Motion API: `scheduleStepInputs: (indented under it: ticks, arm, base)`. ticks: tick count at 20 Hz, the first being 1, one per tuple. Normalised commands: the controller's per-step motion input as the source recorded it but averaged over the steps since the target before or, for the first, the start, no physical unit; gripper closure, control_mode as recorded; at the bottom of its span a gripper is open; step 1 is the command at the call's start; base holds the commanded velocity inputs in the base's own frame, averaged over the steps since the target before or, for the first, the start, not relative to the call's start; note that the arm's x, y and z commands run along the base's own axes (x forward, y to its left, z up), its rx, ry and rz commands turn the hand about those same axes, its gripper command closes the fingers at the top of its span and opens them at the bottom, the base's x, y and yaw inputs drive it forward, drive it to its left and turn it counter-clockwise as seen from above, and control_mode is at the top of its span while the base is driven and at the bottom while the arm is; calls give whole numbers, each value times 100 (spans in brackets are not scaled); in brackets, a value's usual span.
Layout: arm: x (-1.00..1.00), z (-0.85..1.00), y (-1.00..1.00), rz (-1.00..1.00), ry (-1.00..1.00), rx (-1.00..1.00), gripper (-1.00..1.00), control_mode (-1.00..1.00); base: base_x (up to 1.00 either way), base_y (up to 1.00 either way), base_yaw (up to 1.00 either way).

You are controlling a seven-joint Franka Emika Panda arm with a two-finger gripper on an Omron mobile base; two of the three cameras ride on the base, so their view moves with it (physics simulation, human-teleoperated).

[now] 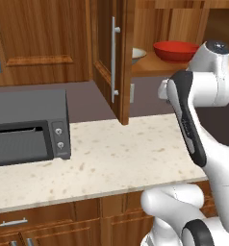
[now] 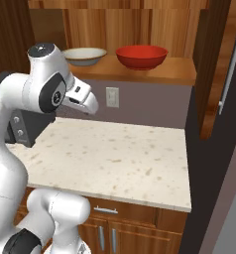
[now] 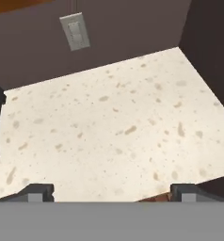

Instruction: Pick up the bowls from the cabinet and place each bowl in front of a stool on the dining counter.

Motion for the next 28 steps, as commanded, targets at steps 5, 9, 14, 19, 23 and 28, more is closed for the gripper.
scheduleStepInputs:
  ticks: [5, 9, 14, 19, 23, 28]
  arm:
    - [-49, 52, -38, -20, -21, 19, -100, -100]
    - [-45, 52, -37, -19, -22, 21, -100, -100]
    - [-41, 36, -32, -21, -21, 20, -100, -100]
    - [-12, 18, -14, -18, -23, 20, -100, -100]
    - [3, 33, -5, -10, -17, 21, -100, -100]
    - [8, 35, -26, -3, -1, 12, -100, -100]
  base:
    - [0, 0, 0]
    - [0, 0, 0]
    - [0, 0, 0]
    - [0, 0, 0]
    - [0, 0, 0]
    - [0, 0, 0]
